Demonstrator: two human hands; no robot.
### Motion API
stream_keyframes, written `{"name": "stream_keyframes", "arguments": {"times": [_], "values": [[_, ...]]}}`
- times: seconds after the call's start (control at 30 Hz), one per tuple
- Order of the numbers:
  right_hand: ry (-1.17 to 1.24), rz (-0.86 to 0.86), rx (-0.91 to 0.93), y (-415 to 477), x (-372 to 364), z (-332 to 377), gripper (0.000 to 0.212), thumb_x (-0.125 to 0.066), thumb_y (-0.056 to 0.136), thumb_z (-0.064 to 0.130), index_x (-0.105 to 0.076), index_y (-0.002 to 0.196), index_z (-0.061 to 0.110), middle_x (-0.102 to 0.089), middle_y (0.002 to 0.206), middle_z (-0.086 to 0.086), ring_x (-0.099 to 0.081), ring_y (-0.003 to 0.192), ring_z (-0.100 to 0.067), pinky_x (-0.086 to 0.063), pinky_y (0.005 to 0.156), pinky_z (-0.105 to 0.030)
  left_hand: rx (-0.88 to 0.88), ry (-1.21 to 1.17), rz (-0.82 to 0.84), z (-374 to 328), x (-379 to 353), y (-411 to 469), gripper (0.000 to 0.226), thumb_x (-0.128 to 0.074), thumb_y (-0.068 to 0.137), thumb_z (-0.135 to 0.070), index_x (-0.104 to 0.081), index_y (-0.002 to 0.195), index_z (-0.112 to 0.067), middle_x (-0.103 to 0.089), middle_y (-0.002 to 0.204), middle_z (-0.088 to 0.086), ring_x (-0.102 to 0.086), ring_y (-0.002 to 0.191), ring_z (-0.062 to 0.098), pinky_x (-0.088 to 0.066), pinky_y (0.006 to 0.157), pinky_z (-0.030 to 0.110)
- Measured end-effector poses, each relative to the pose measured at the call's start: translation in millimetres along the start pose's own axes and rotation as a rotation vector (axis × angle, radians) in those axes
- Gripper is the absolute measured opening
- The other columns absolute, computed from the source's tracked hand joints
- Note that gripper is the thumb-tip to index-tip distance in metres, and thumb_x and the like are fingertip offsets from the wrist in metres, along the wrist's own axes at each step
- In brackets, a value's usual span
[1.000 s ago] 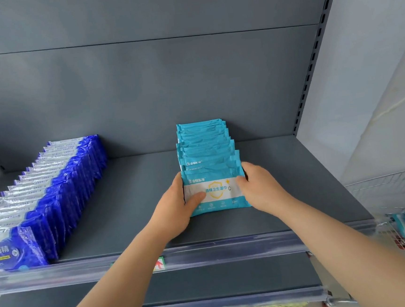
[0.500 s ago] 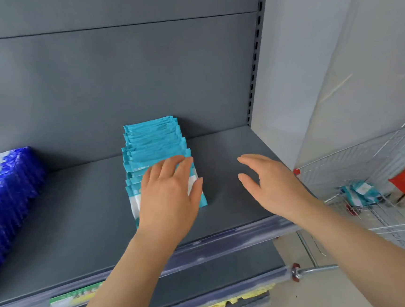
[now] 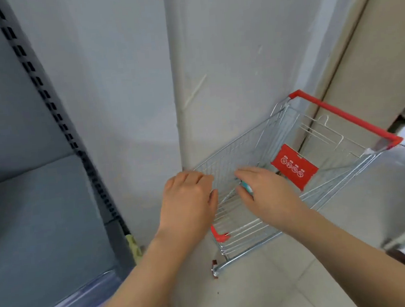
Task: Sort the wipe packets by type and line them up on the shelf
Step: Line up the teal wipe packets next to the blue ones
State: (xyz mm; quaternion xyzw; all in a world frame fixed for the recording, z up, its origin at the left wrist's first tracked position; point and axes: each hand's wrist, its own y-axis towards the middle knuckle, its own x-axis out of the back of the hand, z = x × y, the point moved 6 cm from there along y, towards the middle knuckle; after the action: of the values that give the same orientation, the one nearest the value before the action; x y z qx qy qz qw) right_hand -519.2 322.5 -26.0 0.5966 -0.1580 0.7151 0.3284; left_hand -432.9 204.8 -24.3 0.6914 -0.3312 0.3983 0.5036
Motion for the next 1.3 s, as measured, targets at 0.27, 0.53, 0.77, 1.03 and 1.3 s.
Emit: {"name": "stream_keyframes", "arguments": {"times": [0.27,0.53,0.77,1.03,1.3], "values": [[-0.093,0.178,-0.115,39.0,-37.7,-182.2,0.024,-0.039,0.098,0.025,-0.058,0.109,0.015,-0.062,0.107,0.0,-0.058,0.096,-0.018,-0.041,0.073,-0.025,0.031,0.014,0.235,-71.9,-148.6,95.0,0.017,-0.071,0.075,-0.028,-0.073,0.084,-0.015,-0.071,0.082,0.004,-0.065,0.076,0.03,-0.052,0.07,0.04],[-0.054,0.256,-0.25,128.7,-119.2,-320.7,0.024,-0.037,0.099,0.029,-0.057,0.11,0.022,-0.061,0.105,0.004,-0.054,0.087,-0.011,-0.046,0.069,-0.023,0.081,-0.028,0.386,-60.5,-310.1,187.2,0.033,-0.041,0.098,-0.038,-0.058,0.123,-0.026,-0.061,0.118,-0.007,-0.054,0.109,0.017,-0.04,0.095,0.032],[0.082,0.313,-0.39,218.2,-217.7,-439.5,0.029,-0.045,0.098,0.028,-0.059,0.12,0.015,-0.065,0.113,-0.004,-0.061,0.101,-0.021,-0.051,0.087,-0.035,0.113,0.052,0.624,-29.8,-470.2,259.7,0.033,-0.035,0.099,-0.038,-0.055,0.124,-0.027,-0.06,0.113,-0.005,-0.055,0.101,0.016,-0.042,0.088,0.031],[0.204,0.401,-0.395,271.5,-371.4,-547.1,0.027,-0.053,0.094,0.015,-0.06,0.117,0.001,-0.062,0.116,-0.016,-0.057,0.108,-0.031,-0.044,0.094,-0.039,0.305,-0.107,0.741,-11.6,-642.0,277.8,0.031,-0.041,0.098,-0.035,-0.055,0.123,-0.024,-0.063,0.115,0.001,-0.058,0.102,0.021,-0.049,0.085,0.036],[0.39,0.503,-0.461,318.7,-495.9,-617.3,0.045,-0.047,0.098,0.014,-0.04,0.142,0.014,-0.048,0.139,-0.009,-0.05,0.119,-0.022,-0.036,0.089,-0.021,0.518,-0.316,0.728,-16.4,-776.3,290.9,0.034,-0.048,0.098,-0.032,-0.057,0.127,-0.015,-0.063,0.123,0.009,-0.056,0.114,0.028,-0.04,0.098,0.036]]}}
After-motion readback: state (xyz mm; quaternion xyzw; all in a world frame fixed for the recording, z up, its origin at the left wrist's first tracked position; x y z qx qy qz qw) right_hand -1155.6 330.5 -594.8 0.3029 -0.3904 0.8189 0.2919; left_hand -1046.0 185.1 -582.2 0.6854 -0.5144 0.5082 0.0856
